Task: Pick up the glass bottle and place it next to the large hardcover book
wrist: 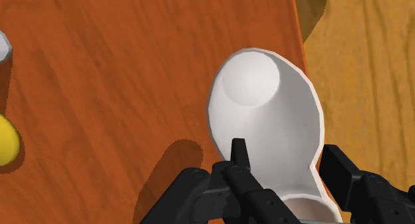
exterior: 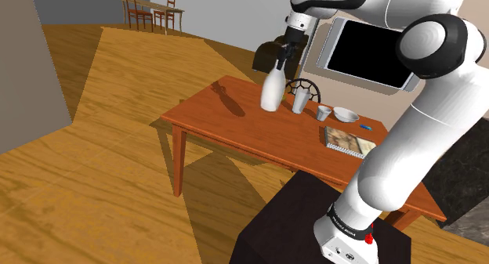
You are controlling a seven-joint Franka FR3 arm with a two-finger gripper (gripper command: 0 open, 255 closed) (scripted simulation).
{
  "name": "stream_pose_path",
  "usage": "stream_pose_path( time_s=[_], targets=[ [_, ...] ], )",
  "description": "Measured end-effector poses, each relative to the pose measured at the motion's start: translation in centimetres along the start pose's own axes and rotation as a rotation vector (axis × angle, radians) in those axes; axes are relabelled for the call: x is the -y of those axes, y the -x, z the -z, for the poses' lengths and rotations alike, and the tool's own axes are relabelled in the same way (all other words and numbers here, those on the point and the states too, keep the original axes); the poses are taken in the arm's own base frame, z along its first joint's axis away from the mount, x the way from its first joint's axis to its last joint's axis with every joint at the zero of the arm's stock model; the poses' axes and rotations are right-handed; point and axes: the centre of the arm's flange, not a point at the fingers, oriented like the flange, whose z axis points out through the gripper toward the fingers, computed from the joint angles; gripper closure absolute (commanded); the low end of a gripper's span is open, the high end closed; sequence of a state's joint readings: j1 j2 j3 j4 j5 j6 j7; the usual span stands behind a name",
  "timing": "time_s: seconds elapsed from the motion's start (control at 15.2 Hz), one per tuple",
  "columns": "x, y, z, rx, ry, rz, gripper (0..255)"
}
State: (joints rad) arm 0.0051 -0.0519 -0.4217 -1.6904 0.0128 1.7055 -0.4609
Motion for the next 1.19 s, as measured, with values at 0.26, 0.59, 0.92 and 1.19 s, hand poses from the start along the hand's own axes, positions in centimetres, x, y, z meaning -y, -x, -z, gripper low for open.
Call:
stream_pose_path(
  time_s=[0.26,0.59,0.92,1.19],
  targets=[
    [0.0,-0.3,2.1,0.0,0.0,0.0,255],
    [0.1,-0.3,4.7,0.0,0.0,0.0,255],
    [0.1,-0.7,7.3,0.0,0.0,0.0,255],
    [0.1,-0.8,9.6,0.0,0.0,0.0,255]
  ],
)
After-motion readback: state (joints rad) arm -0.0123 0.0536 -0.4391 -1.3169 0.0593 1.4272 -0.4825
